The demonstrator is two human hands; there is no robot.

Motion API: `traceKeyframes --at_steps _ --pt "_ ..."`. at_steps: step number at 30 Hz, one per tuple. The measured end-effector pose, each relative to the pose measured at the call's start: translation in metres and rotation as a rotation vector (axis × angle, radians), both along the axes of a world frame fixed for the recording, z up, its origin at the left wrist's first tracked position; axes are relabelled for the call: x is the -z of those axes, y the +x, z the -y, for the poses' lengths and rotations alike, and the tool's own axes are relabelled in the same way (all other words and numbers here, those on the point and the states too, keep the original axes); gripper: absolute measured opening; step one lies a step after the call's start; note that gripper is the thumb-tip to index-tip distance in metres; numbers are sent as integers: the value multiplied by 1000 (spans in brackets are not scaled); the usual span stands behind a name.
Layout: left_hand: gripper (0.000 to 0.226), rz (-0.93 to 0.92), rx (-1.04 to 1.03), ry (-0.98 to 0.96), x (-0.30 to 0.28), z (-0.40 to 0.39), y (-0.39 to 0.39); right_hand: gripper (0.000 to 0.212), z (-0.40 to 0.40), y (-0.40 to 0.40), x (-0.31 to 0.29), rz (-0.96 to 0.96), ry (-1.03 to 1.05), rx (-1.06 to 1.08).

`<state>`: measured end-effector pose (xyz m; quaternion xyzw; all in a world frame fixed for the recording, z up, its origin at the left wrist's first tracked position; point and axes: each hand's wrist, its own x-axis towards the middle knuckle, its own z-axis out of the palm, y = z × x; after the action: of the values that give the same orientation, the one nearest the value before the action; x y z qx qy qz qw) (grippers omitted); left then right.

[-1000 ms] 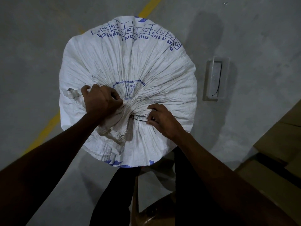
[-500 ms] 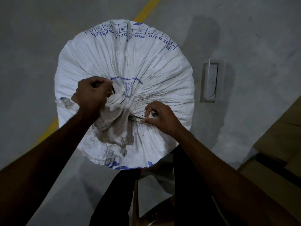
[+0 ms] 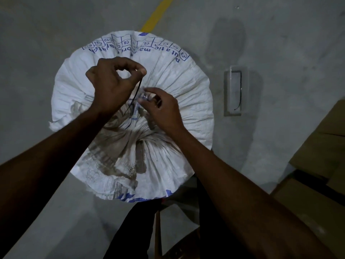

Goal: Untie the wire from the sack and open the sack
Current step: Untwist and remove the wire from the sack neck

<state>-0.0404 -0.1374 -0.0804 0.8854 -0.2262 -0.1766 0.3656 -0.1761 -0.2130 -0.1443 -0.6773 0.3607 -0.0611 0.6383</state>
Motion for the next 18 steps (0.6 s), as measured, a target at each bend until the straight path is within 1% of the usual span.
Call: traceKeyframes --at_steps 1,3,6,7,8,10,13,16,18 --pt "13 -4 -1 -11 0 6 0 30 -1 11 -2 -5 6 -14" --pt "11 -19 -9 -36 -4 17 0 18 -2 28 -4 -20 12 -51" --pt "13 -30 0 -108 -9 32 7 11 2 36 0 -26 5 -2" --pt "14 -24 3 -122 -9 36 10 12 6 34 2 -31 -24 11" --pt "16 -17 8 -137 -11 41 14 18 13 30 2 -45 -73 24" --pt "18 -3 9 -195 -13 50 19 28 38 15 7 -91 -193 42" --pt "19 37 -2 -245 -13 70 24 29 90 -26 16 -160 -365 25" --pt "17 56 50 -203 -5 98 19 25 141 -70 21 -235 -463 -13" --pt "19 96 117 -147 3 119 5 24 172 -98 22 -273 -470 17"
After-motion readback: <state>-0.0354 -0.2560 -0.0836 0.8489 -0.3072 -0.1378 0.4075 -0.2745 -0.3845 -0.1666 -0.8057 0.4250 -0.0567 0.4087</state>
